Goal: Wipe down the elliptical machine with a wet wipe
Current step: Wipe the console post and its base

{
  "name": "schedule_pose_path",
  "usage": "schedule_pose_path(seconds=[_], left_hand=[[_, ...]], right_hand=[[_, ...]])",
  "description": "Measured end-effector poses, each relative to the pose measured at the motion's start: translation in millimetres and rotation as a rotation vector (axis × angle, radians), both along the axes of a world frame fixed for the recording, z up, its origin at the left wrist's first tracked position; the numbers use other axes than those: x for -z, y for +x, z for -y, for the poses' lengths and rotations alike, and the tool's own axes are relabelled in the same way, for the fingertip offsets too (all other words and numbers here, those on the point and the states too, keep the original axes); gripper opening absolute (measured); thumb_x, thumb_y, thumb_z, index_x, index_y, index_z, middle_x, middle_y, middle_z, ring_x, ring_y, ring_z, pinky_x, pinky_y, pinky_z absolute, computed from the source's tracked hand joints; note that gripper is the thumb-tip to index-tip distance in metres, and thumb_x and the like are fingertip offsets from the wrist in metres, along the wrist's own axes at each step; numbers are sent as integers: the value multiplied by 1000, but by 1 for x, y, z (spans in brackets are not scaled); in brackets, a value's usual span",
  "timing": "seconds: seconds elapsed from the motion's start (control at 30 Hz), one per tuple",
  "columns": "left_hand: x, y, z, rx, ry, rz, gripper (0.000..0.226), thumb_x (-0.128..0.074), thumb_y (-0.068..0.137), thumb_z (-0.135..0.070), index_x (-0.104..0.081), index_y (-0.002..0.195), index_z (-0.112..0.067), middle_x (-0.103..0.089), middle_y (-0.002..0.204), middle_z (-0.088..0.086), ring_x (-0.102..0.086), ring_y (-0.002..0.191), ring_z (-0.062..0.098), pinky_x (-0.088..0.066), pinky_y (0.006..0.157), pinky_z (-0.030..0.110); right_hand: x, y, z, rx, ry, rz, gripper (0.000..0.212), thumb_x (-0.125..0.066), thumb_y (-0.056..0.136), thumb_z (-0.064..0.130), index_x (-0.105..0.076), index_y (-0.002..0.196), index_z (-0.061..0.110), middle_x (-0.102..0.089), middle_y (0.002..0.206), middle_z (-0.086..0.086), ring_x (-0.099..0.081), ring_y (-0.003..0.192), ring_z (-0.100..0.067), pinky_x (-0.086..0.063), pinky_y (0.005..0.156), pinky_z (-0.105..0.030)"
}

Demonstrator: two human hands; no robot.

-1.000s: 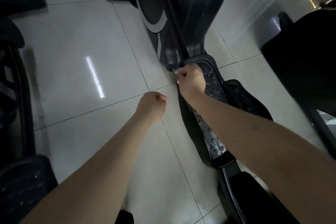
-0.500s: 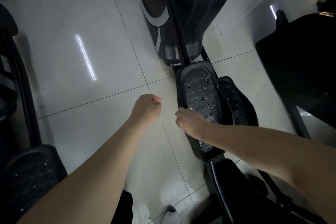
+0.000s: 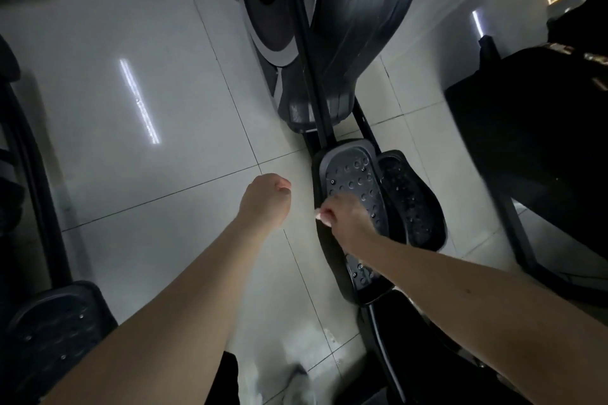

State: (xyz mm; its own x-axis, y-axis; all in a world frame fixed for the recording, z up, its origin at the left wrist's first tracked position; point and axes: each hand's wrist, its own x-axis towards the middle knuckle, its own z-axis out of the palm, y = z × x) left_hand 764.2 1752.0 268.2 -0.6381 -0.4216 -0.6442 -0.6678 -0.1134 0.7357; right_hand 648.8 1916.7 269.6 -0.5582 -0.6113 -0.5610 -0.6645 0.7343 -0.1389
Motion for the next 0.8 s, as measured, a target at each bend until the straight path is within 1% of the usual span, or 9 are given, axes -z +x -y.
schedule_pose_path(seconds=[0.1, 0.17, 0.23, 0.37, 0.5, 0.6, 0.7, 0.73, 0.8], left_hand=[[-6, -18, 0, 12, -6, 37, 29, -47, 89, -6, -69, 97, -22, -64, 91, 2, -59, 86, 26, -52, 80, 31], [-11, -35, -5, 35, -6, 50, 30, -50, 87, -11, -72, 103, -23, -63, 91, 2, -58, 85, 27, -52, 80, 33], [-20, -50, -9, 90, -13, 62, 26, -49, 82, -15, -69, 97, -25, -63, 87, 3, -56, 79, 27, -50, 75, 35], [-26, -85, -12, 193, -144, 173, 20, -52, 85, -6, -71, 84, -9, -74, 92, 16, -65, 82, 34, -56, 78, 48], [-22, -122, -13, 244, -281, 232, 21, -53, 90, -10, -74, 95, -11, -74, 99, 7, -67, 98, 30, -53, 82, 35], [-2, -146, -6, 282, -347, 275, 27, -52, 93, -8, -73, 109, -12, -70, 120, 11, -62, 107, 34, -47, 87, 31], [14, -160, 2, 352, -353, 268, 22, -49, 88, -2, -68, 88, -14, -69, 100, 19, -48, 83, 27, -40, 77, 30], [16, -165, 5, 372, -331, 257, 25, -49, 87, -1, -68, 85, -16, -66, 91, 16, -50, 83, 25, -41, 77, 29], [19, -172, 14, 408, -296, 245, 33, -50, 87, 0, -78, 97, -16, -72, 97, 10, -63, 92, 27, -49, 85, 28]], right_hand=[[-17, -4, -1, 336, -230, 24, 11, -61, 98, 9, -69, 92, 13, -57, 96, 7, -55, 84, -2, -46, 73, -16], [-20, -10, -5, 513, -345, 67, 8, -61, 96, 10, -68, 92, 13, -60, 95, 6, -57, 86, -7, -42, 67, -17], [-16, -17, -7, 641, -383, 56, 6, -62, 96, 14, -67, 94, 17, -62, 96, 2, -59, 89, -17, -44, 69, -25], [-2, -26, -5, 865, -503, 71, 2, -69, 93, 15, -69, 94, 15, -65, 96, -4, -62, 89, -25, -51, 77, -37], [16, -26, 11, 974, -536, 119, 3, -73, 91, 18, -75, 92, 15, -62, 91, 0, -61, 84, -21, -41, 71, -27], [34, -24, 31, 1062, -561, 170, 6, -72, 88, 20, -77, 89, 20, -62, 90, 2, -62, 82, -18, -48, 73, -29], [47, -23, 47, 1156, -565, 173, 12, -69, 86, 9, -77, 92, 16, -61, 93, -1, -59, 84, -19, -42, 73, -25], [50, -25, 52, 1203, -579, 158, 14, -69, 87, 7, -77, 95, 15, -61, 95, -1, -59, 86, -19, -39, 73, -22], [52, -32, 61, 1264, -617, 147, 17, -68, 88, 5, -77, 101, 12, -61, 99, -3, -58, 89, -18, -36, 74, -18]])
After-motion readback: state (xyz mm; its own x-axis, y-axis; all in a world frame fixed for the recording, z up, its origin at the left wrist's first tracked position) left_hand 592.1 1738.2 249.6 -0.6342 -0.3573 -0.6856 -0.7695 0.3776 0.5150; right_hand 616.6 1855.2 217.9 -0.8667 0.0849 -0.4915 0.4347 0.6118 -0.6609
